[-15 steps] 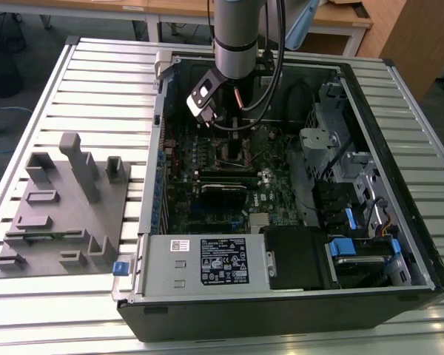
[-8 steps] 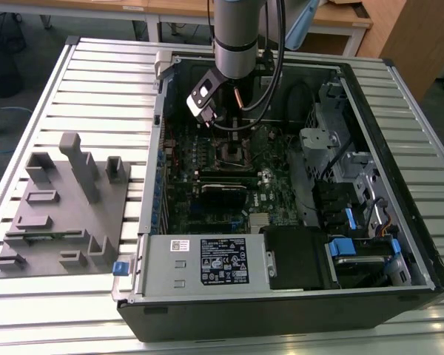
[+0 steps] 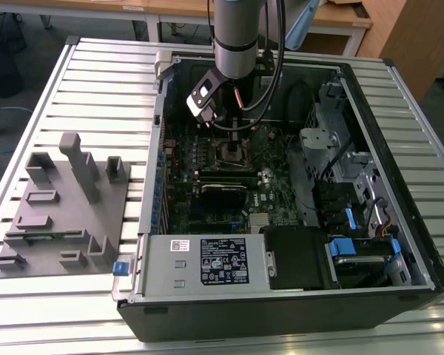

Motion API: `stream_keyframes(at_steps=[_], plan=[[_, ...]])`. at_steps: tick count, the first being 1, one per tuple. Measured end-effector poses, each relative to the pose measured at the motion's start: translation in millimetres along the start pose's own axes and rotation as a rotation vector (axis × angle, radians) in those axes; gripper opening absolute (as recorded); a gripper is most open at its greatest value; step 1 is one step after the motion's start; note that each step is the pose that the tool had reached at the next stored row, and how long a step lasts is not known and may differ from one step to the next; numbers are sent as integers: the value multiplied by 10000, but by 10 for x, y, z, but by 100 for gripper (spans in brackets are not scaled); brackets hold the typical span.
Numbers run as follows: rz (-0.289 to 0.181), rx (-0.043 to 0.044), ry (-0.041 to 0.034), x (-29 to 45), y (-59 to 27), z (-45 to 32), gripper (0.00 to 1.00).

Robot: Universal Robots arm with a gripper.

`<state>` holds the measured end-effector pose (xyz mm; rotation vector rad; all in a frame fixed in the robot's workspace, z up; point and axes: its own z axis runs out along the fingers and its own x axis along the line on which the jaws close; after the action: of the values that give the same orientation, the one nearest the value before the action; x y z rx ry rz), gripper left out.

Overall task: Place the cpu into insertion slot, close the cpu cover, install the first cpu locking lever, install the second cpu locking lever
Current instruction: 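Place the cpu into insertion slot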

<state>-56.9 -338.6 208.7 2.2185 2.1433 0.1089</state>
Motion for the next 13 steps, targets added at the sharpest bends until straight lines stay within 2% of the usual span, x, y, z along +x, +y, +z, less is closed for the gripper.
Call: stream_keyframes(at_steps=[1, 2, 4, 5, 13], plan=[[0, 0, 0, 0, 0, 0, 10], [-1, 44, -1, 0, 0, 0, 10], [4, 379, -13, 0, 4, 3, 10], [4, 405, -16, 0, 4, 3, 10], [4, 406, -15, 1, 36, 9, 10]])
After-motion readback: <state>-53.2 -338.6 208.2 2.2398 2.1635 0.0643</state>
